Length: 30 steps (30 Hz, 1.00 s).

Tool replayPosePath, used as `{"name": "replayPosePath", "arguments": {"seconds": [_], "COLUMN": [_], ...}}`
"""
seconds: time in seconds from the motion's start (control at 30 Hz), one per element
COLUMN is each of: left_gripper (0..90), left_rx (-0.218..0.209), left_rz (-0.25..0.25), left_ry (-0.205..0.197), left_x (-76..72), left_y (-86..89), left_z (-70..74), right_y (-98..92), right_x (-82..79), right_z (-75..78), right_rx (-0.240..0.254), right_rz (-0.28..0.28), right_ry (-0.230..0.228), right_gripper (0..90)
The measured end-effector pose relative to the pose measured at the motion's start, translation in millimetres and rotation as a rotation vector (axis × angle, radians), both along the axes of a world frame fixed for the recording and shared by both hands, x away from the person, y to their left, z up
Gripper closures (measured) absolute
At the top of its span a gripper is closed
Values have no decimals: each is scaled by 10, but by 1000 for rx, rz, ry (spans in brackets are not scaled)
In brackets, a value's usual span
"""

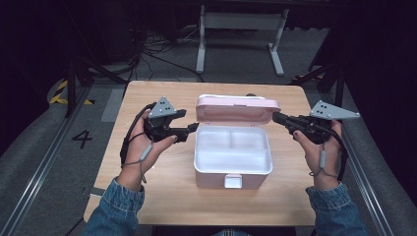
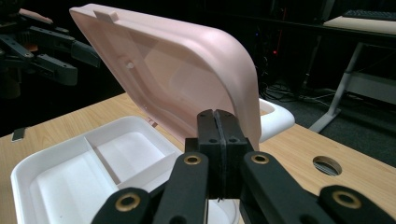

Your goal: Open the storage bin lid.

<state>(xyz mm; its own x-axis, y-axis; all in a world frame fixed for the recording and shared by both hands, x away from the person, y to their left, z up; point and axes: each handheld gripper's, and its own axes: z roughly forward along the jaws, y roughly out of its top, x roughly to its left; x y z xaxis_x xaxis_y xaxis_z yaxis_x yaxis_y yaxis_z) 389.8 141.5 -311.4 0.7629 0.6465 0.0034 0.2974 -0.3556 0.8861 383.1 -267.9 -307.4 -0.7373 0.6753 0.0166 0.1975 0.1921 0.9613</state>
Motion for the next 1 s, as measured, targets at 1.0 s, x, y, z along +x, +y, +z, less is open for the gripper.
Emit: {"name": "replayPosePath", "arguments": {"seconds": [1.0], "left_gripper": [514], "left_rx": [-106], "left_rz": [-7], "left_ry": [-119], "left_x": [272], "left_y": [-381], "left_z": [199], "right_y": [-42], "right_x": [16], "right_z": [-11], "right_rx": [27], "right_rz": [2], "right_ry": [17], "right_gripper": [900]}}
